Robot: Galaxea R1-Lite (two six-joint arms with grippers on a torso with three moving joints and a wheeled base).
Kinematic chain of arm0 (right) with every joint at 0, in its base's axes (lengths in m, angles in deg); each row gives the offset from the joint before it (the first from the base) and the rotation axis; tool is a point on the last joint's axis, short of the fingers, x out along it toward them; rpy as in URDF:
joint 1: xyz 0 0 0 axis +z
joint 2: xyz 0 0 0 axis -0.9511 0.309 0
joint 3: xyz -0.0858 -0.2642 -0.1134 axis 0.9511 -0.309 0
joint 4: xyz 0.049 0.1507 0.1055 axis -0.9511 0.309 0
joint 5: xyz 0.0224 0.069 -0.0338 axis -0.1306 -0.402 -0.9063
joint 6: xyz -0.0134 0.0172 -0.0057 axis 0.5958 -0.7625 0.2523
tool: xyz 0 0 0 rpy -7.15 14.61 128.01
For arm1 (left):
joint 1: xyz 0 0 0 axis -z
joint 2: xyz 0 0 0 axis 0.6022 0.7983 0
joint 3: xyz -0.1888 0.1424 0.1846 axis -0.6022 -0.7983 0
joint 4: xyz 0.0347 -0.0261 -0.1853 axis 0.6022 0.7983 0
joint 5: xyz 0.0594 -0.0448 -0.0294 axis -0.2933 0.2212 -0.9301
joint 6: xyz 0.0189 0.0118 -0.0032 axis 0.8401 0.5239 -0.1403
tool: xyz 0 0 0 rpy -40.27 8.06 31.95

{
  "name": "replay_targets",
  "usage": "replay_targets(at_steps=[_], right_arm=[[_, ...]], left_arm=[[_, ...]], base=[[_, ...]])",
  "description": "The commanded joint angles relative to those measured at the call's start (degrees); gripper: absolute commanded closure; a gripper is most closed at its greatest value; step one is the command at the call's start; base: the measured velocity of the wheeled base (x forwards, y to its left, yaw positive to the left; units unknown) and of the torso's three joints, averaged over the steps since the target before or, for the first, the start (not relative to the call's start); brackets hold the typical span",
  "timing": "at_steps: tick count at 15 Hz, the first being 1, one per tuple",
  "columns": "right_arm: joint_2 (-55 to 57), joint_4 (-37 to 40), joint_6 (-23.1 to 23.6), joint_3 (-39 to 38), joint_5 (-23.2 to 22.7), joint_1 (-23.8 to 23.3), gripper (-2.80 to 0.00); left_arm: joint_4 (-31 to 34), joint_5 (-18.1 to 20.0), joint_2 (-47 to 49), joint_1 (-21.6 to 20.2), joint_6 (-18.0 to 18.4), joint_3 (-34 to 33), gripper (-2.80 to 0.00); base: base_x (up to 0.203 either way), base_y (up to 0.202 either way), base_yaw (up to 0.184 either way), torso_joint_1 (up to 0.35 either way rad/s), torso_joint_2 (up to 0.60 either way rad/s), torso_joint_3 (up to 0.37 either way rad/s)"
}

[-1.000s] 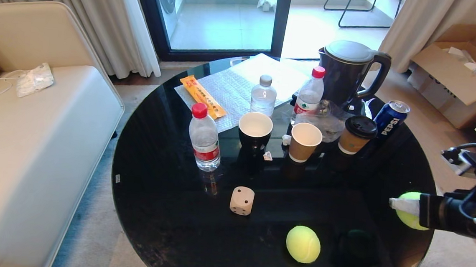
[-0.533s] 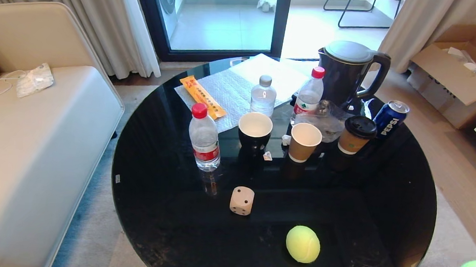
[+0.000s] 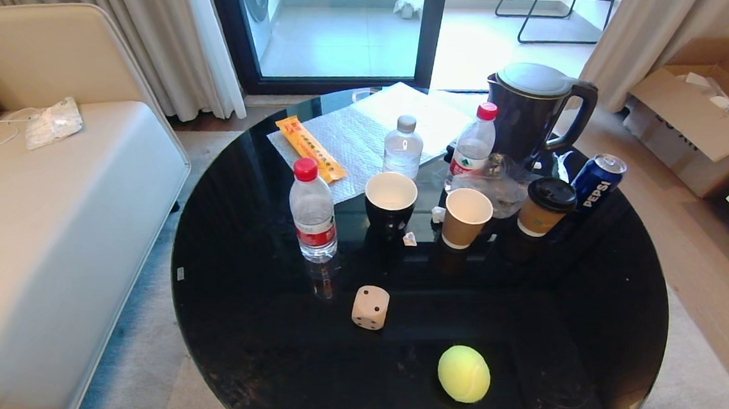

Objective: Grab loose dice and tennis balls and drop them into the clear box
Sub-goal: Put the ball in the box

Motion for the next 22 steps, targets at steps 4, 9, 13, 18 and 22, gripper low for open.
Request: replay_targets(at_steps=[4,9,13,18,22], right_arm=[[-12.34,0.06,0.21,-0.77,1.62,0.94,0.0],[-14.15,0.08,0.65,-1.49,2.83,1.15,0.0],[-14.15,0.0,1.15,-1.58,2.8,1.06,0.0],[-14.15,0.0,1.09,-1.58,2.78,1.06,0.0],[-14.15,0.0,1.09,-1.58,2.75,1.06,0.0]], left_arm=[[0.01,-0.05,0.0,-0.01,-0.04,0.0,0.0],[0.01,-0.05,0.0,0.06,-0.04,0.0,0.0],[0.01,-0.05,0.0,-0.02,-0.04,0.0,0.0],[0.01,-0.05,0.0,0.0,-0.04,0.0,0.0],[0.01,-0.05,0.0,-0.02,-0.04,0.0,0.0]], base=[[0.0,0.0,0.0,0.0,0.0,0.0],[0.0,0.0,0.0,0.0,0.0,0.0],[0.0,0.0,0.0,0.0,0.0,0.0],[0.0,0.0,0.0,0.0,0.0,0.0],[0.0,0.0,0.0,0.0,0.0,0.0]])
